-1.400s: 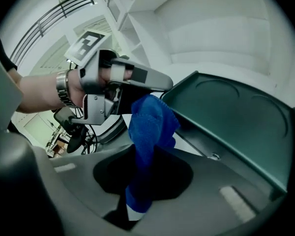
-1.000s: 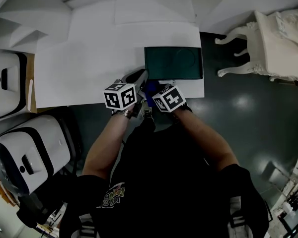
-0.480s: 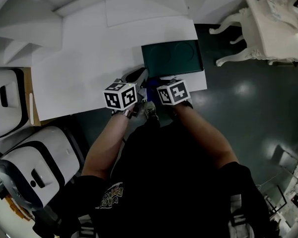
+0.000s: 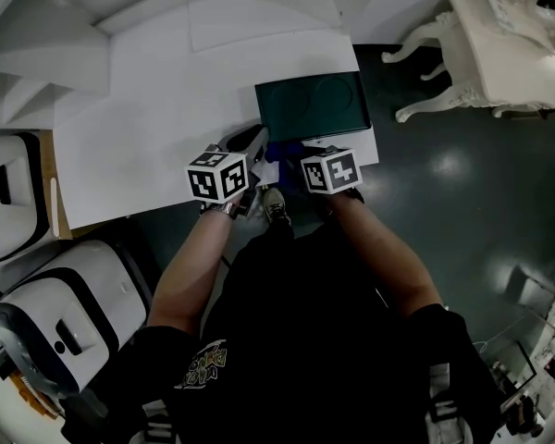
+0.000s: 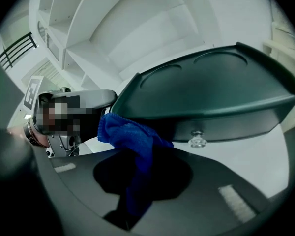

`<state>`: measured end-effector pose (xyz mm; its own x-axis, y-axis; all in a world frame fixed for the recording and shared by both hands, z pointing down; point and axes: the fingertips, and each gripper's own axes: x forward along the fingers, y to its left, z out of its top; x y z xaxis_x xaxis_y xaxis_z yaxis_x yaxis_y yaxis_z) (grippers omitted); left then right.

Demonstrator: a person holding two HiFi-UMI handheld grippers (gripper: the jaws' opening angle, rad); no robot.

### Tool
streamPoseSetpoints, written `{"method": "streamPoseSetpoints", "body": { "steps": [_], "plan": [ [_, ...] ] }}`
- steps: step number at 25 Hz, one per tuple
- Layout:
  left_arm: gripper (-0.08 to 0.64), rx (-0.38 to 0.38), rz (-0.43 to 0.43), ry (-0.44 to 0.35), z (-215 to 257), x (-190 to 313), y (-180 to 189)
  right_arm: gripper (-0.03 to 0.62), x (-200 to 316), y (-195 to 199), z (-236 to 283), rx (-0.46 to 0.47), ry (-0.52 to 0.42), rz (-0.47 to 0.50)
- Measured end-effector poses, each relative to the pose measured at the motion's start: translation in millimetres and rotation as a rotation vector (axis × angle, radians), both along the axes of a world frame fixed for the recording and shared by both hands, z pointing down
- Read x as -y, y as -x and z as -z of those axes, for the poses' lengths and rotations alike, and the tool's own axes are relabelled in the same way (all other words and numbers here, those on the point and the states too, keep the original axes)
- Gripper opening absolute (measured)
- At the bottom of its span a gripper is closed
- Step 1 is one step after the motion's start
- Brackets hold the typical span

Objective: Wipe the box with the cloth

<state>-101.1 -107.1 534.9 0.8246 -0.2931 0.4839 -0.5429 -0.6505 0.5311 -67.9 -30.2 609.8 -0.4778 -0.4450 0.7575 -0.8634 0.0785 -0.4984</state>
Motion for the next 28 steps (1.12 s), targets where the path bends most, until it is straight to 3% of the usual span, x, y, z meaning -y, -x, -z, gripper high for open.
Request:
{"method": "streamPoseSetpoints", "body": {
  "steps": [14,28],
  "plan": [
    [0.040,0.039,0.011,-0.020,0.0,0.8,0.0,0.092,-12.1,-50.6,1.5,0.020,-0.004,-0.103],
    [0.040,0.083,0.040,-0.036,-0.6,0.0,-1.5,0.092,-26.8,-82.9,6.0,0.054,-0.007,-0.078]
  ]
}}
